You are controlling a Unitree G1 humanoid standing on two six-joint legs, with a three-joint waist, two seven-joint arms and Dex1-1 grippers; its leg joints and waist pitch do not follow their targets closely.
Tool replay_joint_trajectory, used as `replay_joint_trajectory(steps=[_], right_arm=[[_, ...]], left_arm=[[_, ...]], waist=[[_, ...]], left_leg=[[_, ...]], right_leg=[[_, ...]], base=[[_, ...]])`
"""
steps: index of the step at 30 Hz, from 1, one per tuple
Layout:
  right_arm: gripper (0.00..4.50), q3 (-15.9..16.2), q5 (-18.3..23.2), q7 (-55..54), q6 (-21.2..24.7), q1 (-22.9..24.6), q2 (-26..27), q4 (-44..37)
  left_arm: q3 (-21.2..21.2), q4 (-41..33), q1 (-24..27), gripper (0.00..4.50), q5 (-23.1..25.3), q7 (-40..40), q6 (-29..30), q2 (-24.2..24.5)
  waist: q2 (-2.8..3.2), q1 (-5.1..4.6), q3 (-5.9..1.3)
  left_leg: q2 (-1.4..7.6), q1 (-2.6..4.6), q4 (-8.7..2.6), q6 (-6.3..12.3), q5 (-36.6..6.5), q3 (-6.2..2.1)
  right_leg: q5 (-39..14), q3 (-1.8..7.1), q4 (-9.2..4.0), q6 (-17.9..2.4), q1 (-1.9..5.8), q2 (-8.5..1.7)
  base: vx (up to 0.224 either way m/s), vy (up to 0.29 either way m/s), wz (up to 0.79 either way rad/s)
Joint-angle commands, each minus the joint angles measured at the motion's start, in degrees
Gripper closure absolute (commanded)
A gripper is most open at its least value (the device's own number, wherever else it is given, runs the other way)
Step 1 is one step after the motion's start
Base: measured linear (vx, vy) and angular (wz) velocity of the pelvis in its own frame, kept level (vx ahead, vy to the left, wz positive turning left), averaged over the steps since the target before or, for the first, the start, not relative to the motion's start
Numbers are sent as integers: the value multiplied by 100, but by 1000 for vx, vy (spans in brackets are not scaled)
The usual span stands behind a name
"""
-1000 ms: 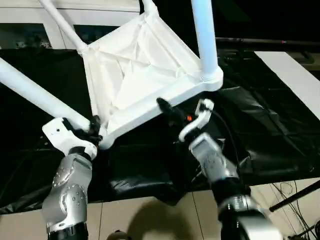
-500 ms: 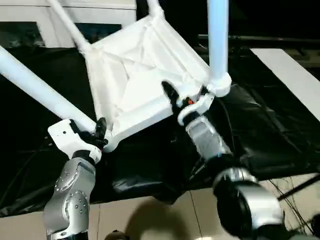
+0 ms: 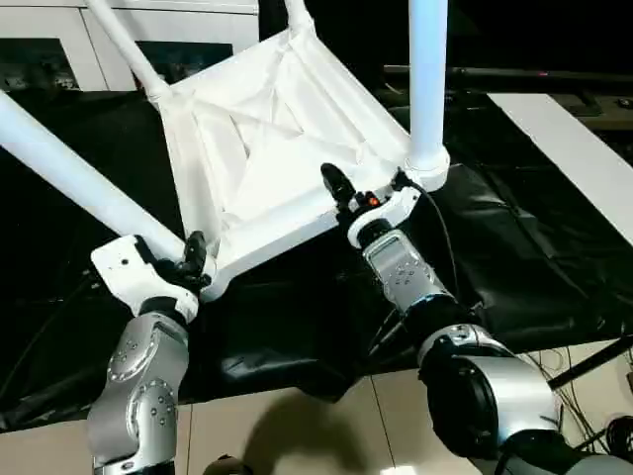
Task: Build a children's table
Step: Flip table
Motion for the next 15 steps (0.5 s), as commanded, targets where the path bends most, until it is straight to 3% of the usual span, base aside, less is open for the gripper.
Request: replay_joint_trajectory(steps=[1,5,6,9,10,11,15], right_arm=[[164,-58,29,-25,-75,-453,772,0],[195,-121,66,-62,-119,-483,729,72],[195,-134,58,-73,-155,-508,702,106],[222,-170,41,-102,-216,-552,652,159],[226,-171,17,-118,-242,-564,628,175],[226,-177,-28,-142,-291,-580,593,197],[235,-219,-104,-224,-423,-623,471,242]], left_arm=[[10,206,102,229,-134,117,116,-275],[56,224,99,229,-27,299,61,-256],[159,261,73,229,-197,250,-16,-291],[253,239,68,160,-321,220,-26,-287],[265,221,80,157,-327,220,-13,-275],[320,193,103,157,-363,231,-25,-269],[524,75,191,118,-531,201,-83,-215]], waist=[[-22,21,-369],[-30,28,-393],[-25,29,-397],[-45,27,-392],[-29,37,-389],[-71,29,-386],[-58,37,-380]], left_leg=[[158,118,-351,332,-255,9],[157,115,-340,351,-191,6],[157,118,-337,349,-214,8],[151,114,-340,288,-345,14],[155,121,-346,258,-400,15],[158,120,-345,235,-436,19],[166,131,-360,158,-511,8]], right_leg=[[728,193,-311,-1193,221,-379],[835,188,-296,-1201,233,-380],[806,188,-298,-1201,230,-380],[610,193,-303,-1227,225,-387],[548,197,-310,-1230,215,-387],[521,198,-311,-1217,214,-380],[398,194,-316,-1156,205,-383]], base=[[0,0,0],[0,0,0],[0,0,0],[0,0,0],[0,0,0],[0,0,0],[0,0,0]])
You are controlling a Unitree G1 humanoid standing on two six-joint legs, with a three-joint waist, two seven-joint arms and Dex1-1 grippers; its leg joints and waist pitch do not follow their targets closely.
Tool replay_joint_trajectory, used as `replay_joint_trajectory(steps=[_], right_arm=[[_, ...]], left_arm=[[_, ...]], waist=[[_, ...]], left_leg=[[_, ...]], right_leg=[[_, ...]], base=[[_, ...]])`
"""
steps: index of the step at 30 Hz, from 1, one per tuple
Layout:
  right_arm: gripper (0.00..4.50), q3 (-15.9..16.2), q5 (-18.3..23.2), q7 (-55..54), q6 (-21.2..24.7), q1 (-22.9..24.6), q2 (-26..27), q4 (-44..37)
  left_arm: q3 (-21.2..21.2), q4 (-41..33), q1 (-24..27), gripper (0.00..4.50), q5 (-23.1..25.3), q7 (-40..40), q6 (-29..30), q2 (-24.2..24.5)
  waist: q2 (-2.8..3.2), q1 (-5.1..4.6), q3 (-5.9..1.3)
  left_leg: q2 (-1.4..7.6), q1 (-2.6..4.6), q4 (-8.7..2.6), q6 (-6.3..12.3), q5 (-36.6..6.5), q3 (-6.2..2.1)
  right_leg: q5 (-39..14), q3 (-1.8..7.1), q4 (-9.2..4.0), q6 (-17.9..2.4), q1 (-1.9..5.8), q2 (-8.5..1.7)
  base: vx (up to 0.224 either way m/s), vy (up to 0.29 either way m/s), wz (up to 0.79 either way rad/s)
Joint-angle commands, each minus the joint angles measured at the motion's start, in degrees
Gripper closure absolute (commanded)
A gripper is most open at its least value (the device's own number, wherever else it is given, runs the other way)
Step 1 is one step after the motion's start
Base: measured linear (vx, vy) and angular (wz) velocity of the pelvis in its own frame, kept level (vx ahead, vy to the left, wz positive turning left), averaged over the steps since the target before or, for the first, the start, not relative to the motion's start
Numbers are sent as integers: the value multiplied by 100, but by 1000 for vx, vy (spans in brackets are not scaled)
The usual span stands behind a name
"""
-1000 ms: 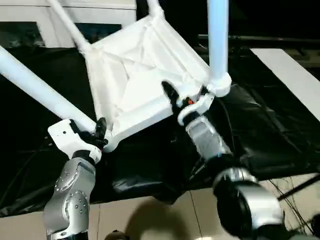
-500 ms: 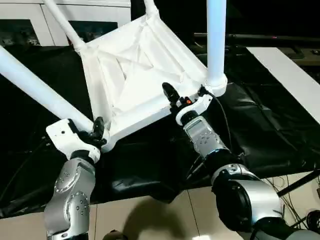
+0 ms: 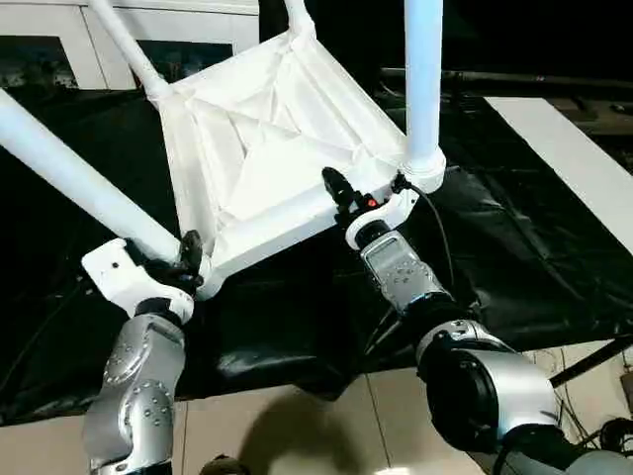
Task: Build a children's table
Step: Flip table
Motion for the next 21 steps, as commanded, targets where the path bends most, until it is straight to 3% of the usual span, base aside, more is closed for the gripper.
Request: replay_joint_trajectory(steps=[1,7,11,14,19,21], right_arm=[[235,-71,-190,-275,-430,-494,399,-62],[236,-114,-279,-366,-574,-577,128,-5],[238,0,-519,-517,-685,-684,-255,-8],[239,10,-606,-599,-713,-735,-505,-19],[241,30,-721,-645,-719,-695,-691,-19],[241,2,-752,-744,-763,-658,-771,-38]], left_arm=[[441,-71,236,110,-184,76,-102,-202],[990,-282,376,104,-766,-94,-557,-81],[1603,-421,354,104,-1254,-196,-976,202],[1827,-449,310,104,-1493,-300,-1103,379],[1583,-542,365,104,-1607,-607,-1055,472],[1032,-589,573,104,-1126,-1046,-967,729]], waist=[[17,29,-387],[13,16,-371],[23,17,-381],[27,10,-384],[56,29,-394],[68,48,-381]], left_leg=[[161,124,-372,170,-516,9],[154,112,-385,91,-656,8],[154,125,-376,53,-578,4],[147,141,-371,71,-559,7],[160,161,-359,52,-491,13],[161,162,-376,64,-557,6]], right_leg=[[418,192,-362,-1131,214,-378],[237,197,-376,-1109,212,-381],[423,191,-348,-1127,206,-360],[497,192,-337,-1104,196,-348],[814,188,-307,-1101,189,-328],[697,184,-330,-1041,191,-335]], base=[[0,0,0],[0,0,0],[0,0,0],[0,0,0],[0,0,0],[0,0,0]])
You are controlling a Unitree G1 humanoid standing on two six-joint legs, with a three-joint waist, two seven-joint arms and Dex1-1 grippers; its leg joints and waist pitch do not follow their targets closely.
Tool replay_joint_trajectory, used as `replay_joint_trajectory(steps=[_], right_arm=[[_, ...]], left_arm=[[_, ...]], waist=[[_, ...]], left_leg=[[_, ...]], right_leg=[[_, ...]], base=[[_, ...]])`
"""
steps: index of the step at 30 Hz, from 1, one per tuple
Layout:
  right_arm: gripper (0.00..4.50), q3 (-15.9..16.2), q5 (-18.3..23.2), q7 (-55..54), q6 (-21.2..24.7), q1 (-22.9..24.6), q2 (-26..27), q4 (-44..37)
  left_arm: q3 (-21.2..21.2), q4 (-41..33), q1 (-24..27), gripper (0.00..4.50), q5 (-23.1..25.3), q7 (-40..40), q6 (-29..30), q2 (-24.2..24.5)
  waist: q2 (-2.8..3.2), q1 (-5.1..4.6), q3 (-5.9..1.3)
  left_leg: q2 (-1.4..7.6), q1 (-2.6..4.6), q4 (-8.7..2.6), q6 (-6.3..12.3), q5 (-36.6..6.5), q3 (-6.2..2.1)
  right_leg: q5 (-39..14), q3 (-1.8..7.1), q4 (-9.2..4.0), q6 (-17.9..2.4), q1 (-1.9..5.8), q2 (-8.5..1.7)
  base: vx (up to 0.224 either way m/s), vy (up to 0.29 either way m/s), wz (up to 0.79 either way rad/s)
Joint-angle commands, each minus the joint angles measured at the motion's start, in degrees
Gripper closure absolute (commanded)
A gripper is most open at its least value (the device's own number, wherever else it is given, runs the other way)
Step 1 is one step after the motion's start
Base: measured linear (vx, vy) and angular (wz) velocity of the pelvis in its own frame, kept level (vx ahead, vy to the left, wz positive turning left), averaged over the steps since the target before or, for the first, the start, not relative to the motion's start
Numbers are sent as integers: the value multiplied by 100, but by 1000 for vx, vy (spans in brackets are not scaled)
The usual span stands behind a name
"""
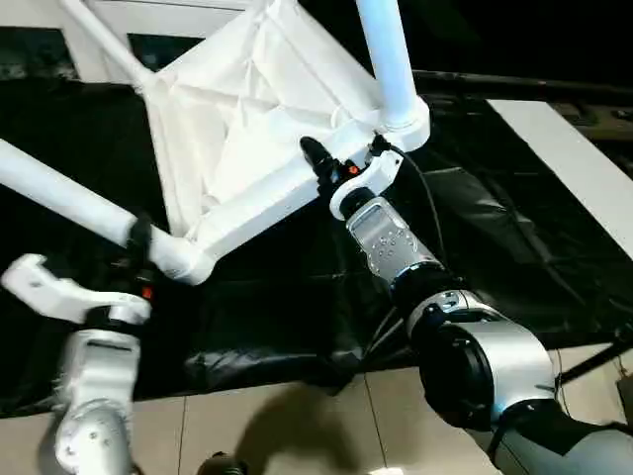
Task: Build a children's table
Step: Flip table
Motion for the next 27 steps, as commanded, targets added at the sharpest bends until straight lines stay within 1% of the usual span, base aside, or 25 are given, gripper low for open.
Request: replay_joint_trajectory(steps=[1,2,3,4,5,6,7,8,9,10,12,14,16,17,18,19,20,21,22,23,24,25,26,27], right_arm=[[241,-211,-180,-435,-540,116,-695,-226],[241,-221,-195,-480,-569,120,-711,-234],[241,-229,-205,-499,-586,121,-723,-248],[241,-238,-221,-522,-590,118,-743,-274],[241,-214,-259,-529,-591,119,-770,-295],[241,-209,-265,-529,-590,119,-774,-299],[241,-189,-294,-535,-588,120,-795,-318],[241,-175,-315,-547,-591,122,-808,-331],[241,-164,-358,-573,-598,121,-836,-347],[241,-164,-358,-573,-598,121,-836,-347],[241,-164,-358,-573,-598,121,-836,-347],[241,-164,-358,-573,-598,121,-836,-347],[241,-165,-366,-579,-598,120,-845,-351],[241,-166,-379,-589,-596,117,-860,-357],[241,82,-693,-629,-573,77,-1000,-397],[241,280,-938,-675,-541,38,-1104,-437],[241,414,-1099,-706,-518,12,-1171,-463],[241,546,-1265,-792,-511,-11,-1227,-492],[241,603,-1342,-864,-498,-25,-1248,-510],[241,603,-1342,-864,-498,-25,-1248,-510],[241,721,-1515,-1038,-521,-44,-1299,-528],[241,753,-1565,-1089,-538,-50,-1314,-533],[241,788,-1624,-1141,-564,-64,-1329,-548],[241,802,-1651,-1163,-578,-71,-1335,-554]], left_arm=[[190,-166,215,104,349,-141,-312,184],[76,-155,261,86,462,-187,-294,240],[7,-108,290,76,590,-62,-197,284],[-2,-37,284,76,662,180,-168,267],[6,21,270,68,823,486,-62,282],[11,38,269,56,873,562,-33,290],[58,118,257,43,1074,883,39,307],[127,173,233,43,1168,1060,1,283],[299,242,188,34,1181,1278,-73,231],[299,242,188,34,1181,1278,-73,231],[299,242,188,34,1181,1278,-73,231],[299,242,188,34,1181,1278,-73,231],[347,254,174,29,1169,1323,-103,209],[420,273,153,28,1150,1389,-149,176],[407,43,52,28,1046,618,-648,420],[303,-143,1,28,1116,-97,-1058,753],[211,-269,-27,28,1185,-595,-1334,993],[221,-331,-131,28,1352,-825,-1605,1232],[248,-341,-216,28,1513,-848,-1715,1405],[248,-341,-216,28,1513,-848,-1715,1405],[330,-370,-424,28,1745,-710,-1872,1664],[342,-392,-490,28,1790,-667,-1890,1745],[330,-446,-584,28,1823,-665,-1873,1895],[311,-471,-622,28,1838,-646,-1867,1977]], waist=[[132,-9,-400],[134,2,-399],[161,44,-392],[182,62,-380],[174,78,-377],[173,96,-380],[171,125,-379],[174,134,-390],[163,139,-394],[154,136,-398],[149,145,-402],[137,132,-402],[135,114,-407],[132,95,-411],[22,68,-406],[77,99,-428],[104,105,-428],[97,100,-422],[102,76,-415],[108,69,-404],[86,36,-383],[109,41,-382],[111,31,-384],[116,28,-389]], left_leg=[[158,189,-372,62,-602,15],[159,197,-371,42,-628,19],[168,228,-374,-6,-730,30],[176,241,-387,-95,-916,35],[177,247,-394,-171,-1090,40],[177,248,-396,-199,-1126,36],[175,235,-402,-229,-1141,29],[166,215,-404,-253,-1111,14],[163,212,-402,-259,-1095,9],[160,187,-405,-272,-1053,-1],[156,190,-398,-272,-1062,2],[145,172,-396,-250,-1068,3],[144,170,-392,-226,-1039,3],[143,157,-388,-200,-970,0],[144,147,-382,-157,-936,17],[133,158,-368,-99,-747,15],[127,166,-364,-31,-604,1],[127,179,-360,-22,-592,4],[129,184,-362,-44,-614,0],[134,191,-370,-68,-680,4],[133,160,-381,-130,-764,6],[132,185,-382,-207,-915,16],[129,176,-391,-288,-1009,19],[127,179,-390,-322,-1038,20]], right_leg=[[607,195,-325,-968,196,-337],[573,197,-326,-958,190,-334],[505,204,-337,-956,164,-335],[382,207,-345,-958,143,-335],[263,211,-358,-918,141,-323],[247,210,-359,-881,147,-321],[205,212,-364,-794,155,-322],[204,208,-359,-741,169,-320],[202,207,-364,-724,175,-330],[227,203,-357,-727,189,-341],[168,198,-359,-754,172,-345],[114,200,-362,-794,175,-348],[144,198,-357,-816,174,-346],[239,197,-347,-841,185,-345],[259,198,-363,-846,194,-337],[284,197,-352,-871,200,-364],[331,184,-346,-860,186,-353],[352,176,-341,-855,163,-333],[384,163,-317,-856,157,-309],[348,161,-317,-845,145,-301],[265,171,-315,-841,158,-311],[88,183,-323,-799,139,-326],[-47,194,-328,-764,143,-338],[-76,195,-328,-741,137,-339]], base=[[0,0,0],[0,0,0],[0,0,0],[0,0,0],[0,0,0],[0,0,0],[0,0,0],[0,0,0],[0,0,0],[0,0,0],[0,0,0],[0,0,0],[0,0,0],[0,0,0],[0,0,0],[0,0,0],[0,0,0],[0,0,0],[0,0,0],[0,0,0],[0,0,0],[0,0,0],[0,0,0],[0,0,0]])
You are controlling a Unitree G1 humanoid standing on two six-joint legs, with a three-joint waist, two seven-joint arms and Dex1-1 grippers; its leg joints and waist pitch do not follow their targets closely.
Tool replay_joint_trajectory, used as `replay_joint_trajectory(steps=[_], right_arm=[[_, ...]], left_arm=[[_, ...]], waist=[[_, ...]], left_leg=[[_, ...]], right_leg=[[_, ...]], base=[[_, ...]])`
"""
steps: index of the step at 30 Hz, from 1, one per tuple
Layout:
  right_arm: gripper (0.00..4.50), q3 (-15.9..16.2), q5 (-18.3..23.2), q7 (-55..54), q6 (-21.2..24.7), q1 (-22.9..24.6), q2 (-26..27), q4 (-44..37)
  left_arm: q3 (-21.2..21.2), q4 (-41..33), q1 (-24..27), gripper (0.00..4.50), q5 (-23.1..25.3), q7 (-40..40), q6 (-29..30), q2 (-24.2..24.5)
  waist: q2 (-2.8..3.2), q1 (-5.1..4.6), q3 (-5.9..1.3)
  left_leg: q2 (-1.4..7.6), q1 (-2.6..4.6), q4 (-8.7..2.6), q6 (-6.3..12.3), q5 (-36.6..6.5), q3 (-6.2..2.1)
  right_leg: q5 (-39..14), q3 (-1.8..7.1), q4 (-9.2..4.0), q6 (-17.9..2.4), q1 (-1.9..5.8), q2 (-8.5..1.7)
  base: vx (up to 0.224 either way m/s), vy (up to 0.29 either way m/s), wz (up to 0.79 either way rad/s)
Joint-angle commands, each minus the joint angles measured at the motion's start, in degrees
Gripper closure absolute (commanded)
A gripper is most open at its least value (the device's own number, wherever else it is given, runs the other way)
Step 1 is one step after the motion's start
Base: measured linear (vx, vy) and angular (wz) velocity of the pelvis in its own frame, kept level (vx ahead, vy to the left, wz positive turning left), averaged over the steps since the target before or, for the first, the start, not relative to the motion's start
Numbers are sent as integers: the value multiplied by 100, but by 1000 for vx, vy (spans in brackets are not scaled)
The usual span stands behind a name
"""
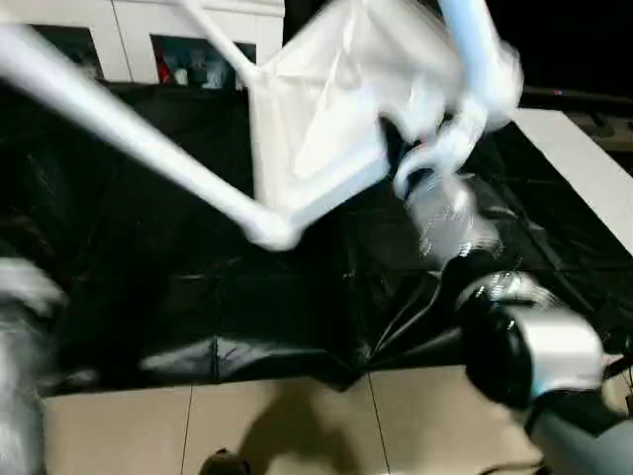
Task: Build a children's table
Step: Flip table
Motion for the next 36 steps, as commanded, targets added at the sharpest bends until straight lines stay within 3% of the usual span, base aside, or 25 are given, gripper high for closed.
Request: replay_joint_trajectory(steps=[1,3,5,8,10,13,18,23,25,26,30,32,33,36], right_arm=[[241,271,-539,-213,-119,78,-200,75],[241,294,-579,-264,-113,68,-202,71],[241,427,-758,-377,-128,57,-231,32],[241,471,-796,-442,-96,65,-231,-8],[241,606,-950,-473,-47,75,-232,-66],[241,794,-1189,-465,79,87,-225,-206],[243,1011,-1435,-521,304,90,-285,-320],[250,1240,-1690,-567,541,119,-428,-499],[251,1255,-1805,-709,694,185,-510,-717],[251,1289,-1871,-761,738,208,-538,-790],[251,1393,-2008,-874,959,337,-515,-1108],[251,1526,-2069,-740,1006,521,-404,-1349],[195,1541,-2050,-689,980,603,-356,-1420],[174,1585,-1999,-539,977,811,-317,-1668]], left_arm=[[-150,-132,-141,28,-72,-176,197,280],[-189,-164,-183,28,-151,-308,267,378],[-344,-264,-166,28,-982,-1066,1071,727],[-447,-265,-82,28,-1375,-1443,1435,940],[-877,-518,325,28,-1846,-2213,2294,1540],[-1299,-560,549,28,-2062,-2651,2834,1922],[-1861,-333,404,28,-1682,-2808,2993,1984],[-2109,-227,275,28,-1511,-2773,3018,2013],[-2250,-218,195,28,-1525,-2778,3084,1958],[-2292,-201,154,28,-1507,-2783,3085,1921],[-2509,-56,-38,28,-1285,-2787,2995,1781],[-2713,36,-228,28,-1107,-2724,2962,1652],[-2789,78,-292,28,-1009,-2657,2940,1598],[-2931,197,-402,28,-812,-2484,2869,1451]], waist=[[144,-51,-362],[155,-50,-365],[138,-31,-370],[120,-34,-355],[125,-52,-361],[130,-50,-347],[131,-69,-342],[92,-73,-351],[34,-74,-358],[55,-64,-365],[0,-71,-365],[-18,-77,-385],[-21,-76,-387],[-32,-116,-397]], left_leg=[[125,189,-406,-375,-1148,11],[116,211,-416,-460,-1304,7],[107,246,-413,-571,-1501,11],[95,240,-436,-669,-1766,10],[90,207,-447,-681,-1769,1],[92,227,-458,-717,-1842,8],[93,215,-463,-791,-1831,3],[96,222,-454,-796,-1760,2],[98,222,-449,-783,-1696,14],[96,234,-441,-796,-1619,17],[91,227,-439,-809,-1530,28],[93,196,-435,-809,-1348,19],[92,196,-431,-804,-1305,23],[82,172,-420,-806,-1138,18]], right_leg=[[-144,192,-335,-733,112,-327],[-236,186,-334,-725,81,-306],[-389,184,-323,-760,46,-310],[-670,191,-341,-754,18,-290],[-720,191,-331,-713,32,-284],[-865,197,-353,-659,-3,-275],[-816,218,-377,-588,26,-285],[-743,224,-371,-552,34,-279],[-720,223,-375,-539,45,-274],[-613,223,-360,-542,35,-271],[-590,224,-369,-477,39,-263],[-446,224,-351,-443,87,-278],[-400,225,-351,-432,88,-278],[-222,218,-338,-418,114,-268]], base=[[0,0,0],[0,0,0],[0,0,0],[0,0,0],[0,0,0],[0,0,0],[0,0,0],[0,0,0],[0,0,0],[0,0,0],[0,0,0],[0,0,0],[0,0,0],[0,0,0]])
